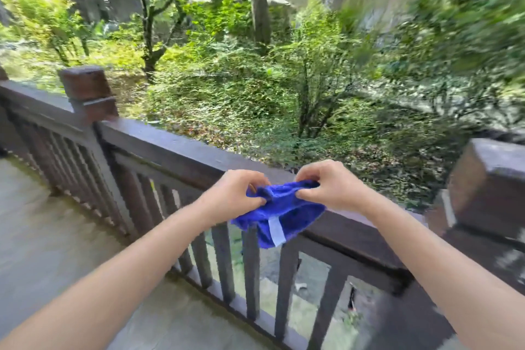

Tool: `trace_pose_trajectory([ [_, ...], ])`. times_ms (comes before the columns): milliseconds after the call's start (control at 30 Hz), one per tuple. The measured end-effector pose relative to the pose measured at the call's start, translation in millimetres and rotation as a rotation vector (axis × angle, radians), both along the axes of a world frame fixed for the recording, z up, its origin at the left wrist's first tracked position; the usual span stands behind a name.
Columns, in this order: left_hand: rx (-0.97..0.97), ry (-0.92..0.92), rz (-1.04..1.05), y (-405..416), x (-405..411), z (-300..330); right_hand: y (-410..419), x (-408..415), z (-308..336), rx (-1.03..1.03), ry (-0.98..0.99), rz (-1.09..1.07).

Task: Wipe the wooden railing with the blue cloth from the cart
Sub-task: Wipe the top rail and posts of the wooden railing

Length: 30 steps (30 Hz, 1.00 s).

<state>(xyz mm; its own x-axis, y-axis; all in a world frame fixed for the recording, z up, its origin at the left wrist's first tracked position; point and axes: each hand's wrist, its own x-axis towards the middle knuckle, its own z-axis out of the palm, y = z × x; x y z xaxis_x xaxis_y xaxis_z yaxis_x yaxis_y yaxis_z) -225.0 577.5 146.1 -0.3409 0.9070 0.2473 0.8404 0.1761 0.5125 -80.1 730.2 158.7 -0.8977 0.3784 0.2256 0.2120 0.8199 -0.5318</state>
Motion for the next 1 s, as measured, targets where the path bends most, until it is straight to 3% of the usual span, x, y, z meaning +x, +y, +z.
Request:
trace_pose_trajectory([
  [300,0.051,0.048,-0.235,121,38,14,82,69,19,0.082,0.003,-0.222],
  [600,0.148,0.303,-0.576,232,46,34,118,90,19,0.274,0.089,-0.705],
  [700,0.063,0.343,-0.661,254,46,10,123,86,-8,0.327,-0.041,-0.804],
  [867,-0.218,0.351,-0.844,245,52,-58,101,97,-65,0.243,-0.415,-0.885],
  [933,-0.244,0.258,-0.896,240,47,-68,93,98,-75,0.262,-0.540,-0.890],
  [1000,-0.232,0.007,-0.799,239,45,-66,90,94,-77,0.270,-0.557,-0.891],
])
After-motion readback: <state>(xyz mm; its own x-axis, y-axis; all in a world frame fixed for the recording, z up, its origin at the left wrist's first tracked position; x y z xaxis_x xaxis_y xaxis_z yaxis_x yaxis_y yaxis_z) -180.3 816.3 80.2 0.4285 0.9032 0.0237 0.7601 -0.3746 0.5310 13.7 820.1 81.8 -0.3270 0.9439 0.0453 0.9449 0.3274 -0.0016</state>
